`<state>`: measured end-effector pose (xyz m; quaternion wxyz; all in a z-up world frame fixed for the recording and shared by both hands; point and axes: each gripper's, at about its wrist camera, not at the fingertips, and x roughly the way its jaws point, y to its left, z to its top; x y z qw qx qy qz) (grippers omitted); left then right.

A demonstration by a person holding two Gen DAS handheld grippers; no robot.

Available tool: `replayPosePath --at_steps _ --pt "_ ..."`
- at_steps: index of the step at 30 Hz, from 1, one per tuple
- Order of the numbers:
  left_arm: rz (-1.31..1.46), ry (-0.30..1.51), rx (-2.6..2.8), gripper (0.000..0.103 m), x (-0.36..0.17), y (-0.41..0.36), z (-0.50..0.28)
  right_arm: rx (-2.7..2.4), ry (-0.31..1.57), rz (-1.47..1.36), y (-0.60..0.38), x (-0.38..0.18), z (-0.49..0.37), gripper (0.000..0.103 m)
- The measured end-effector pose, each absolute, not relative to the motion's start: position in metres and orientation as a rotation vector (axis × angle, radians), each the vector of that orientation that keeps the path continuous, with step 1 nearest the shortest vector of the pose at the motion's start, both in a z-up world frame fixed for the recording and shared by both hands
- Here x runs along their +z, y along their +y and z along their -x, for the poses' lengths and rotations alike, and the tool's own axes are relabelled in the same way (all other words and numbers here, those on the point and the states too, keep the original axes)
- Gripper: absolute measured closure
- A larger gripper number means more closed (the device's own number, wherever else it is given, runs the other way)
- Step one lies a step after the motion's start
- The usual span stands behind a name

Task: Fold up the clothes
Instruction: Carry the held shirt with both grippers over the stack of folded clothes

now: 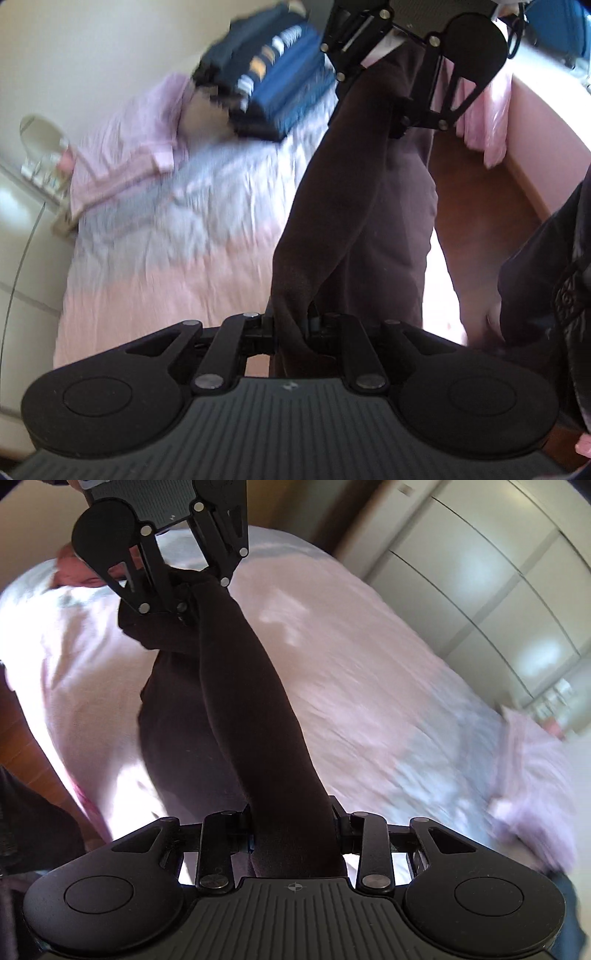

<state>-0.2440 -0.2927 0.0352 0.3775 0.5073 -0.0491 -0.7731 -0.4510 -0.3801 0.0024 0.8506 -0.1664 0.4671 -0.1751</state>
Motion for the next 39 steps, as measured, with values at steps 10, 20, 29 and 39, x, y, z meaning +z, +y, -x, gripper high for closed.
replayPosePath --at_steps 10,20,29,39 --pt "-1.078 -0.606 -2.141 0.092 0.16 -0.487 0.394 -0.824 0.933 0.421 -0.494 0.13 0.576 0.069" --pt "-0.935 -0.662 -2.003 0.092 0.22 -0.742 0.565 -0.912 0.858 0.614 -0.722 0.197 0.713 0.069" --pt "-1.052 -0.649 -1.928 0.092 0.096 -0.827 0.641 -0.826 0.869 0.762 -0.825 0.121 0.772 0.069" --pt "-1.187 -0.619 -1.917 0.09 -0.026 -0.815 0.677 -0.665 1.031 0.645 -0.777 -0.002 0.801 0.061"
